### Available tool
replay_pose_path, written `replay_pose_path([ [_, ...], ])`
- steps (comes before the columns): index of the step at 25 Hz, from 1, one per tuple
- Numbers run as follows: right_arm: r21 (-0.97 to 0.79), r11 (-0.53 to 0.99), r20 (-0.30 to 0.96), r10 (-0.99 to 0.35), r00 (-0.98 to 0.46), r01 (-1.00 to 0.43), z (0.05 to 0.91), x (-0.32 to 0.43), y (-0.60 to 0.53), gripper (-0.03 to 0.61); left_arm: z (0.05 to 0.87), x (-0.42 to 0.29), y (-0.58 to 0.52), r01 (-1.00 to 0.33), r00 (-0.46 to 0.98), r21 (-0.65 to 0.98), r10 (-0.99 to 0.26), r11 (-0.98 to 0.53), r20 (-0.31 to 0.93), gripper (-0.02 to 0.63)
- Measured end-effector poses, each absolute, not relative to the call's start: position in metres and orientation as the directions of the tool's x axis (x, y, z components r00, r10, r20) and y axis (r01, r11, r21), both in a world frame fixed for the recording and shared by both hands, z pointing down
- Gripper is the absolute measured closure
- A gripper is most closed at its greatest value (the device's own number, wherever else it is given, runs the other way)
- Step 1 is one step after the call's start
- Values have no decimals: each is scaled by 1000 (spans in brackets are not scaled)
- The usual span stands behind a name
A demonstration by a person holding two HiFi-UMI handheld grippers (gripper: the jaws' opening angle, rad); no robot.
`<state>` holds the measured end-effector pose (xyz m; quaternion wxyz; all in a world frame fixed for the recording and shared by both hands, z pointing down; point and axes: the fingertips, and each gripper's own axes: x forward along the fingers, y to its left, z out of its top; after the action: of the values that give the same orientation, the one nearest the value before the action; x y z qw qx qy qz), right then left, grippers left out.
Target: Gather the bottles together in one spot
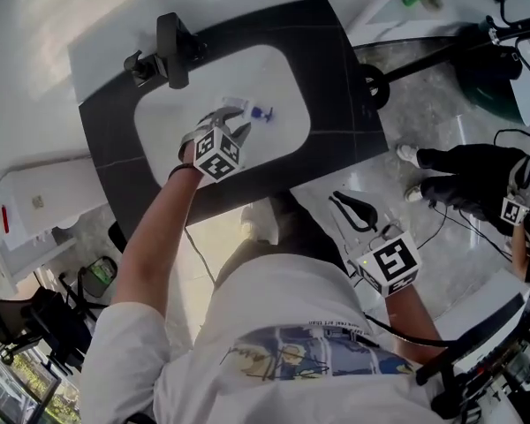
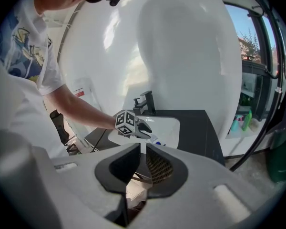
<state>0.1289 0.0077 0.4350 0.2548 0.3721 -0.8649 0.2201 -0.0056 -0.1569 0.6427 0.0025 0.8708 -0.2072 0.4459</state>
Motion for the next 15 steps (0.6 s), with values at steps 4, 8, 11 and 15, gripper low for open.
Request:
replay_pose_path([
  [4, -192, 587, 616, -551, -562, -786, 440, 150, 8, 540, 676, 13, -162, -208, 458, -201, -277, -957, 845, 472],
  [8, -204, 562, 627, -554, -547, -802, 448, 168, 6, 540, 704, 21, -166, -46, 378, -240, -239, -970, 895, 471],
  [11, -216, 548, 641, -545, -541, -808, 455, 173, 7, 541, 725, 21, -167, 44, 318, -236, -211, -971, 924, 460],
  [15, -218, 532, 653, -543, -528, -818, 461, 178, 4, 540, 739, 32, -170, 126, 285, -211, -168, -969, 944, 451],
])
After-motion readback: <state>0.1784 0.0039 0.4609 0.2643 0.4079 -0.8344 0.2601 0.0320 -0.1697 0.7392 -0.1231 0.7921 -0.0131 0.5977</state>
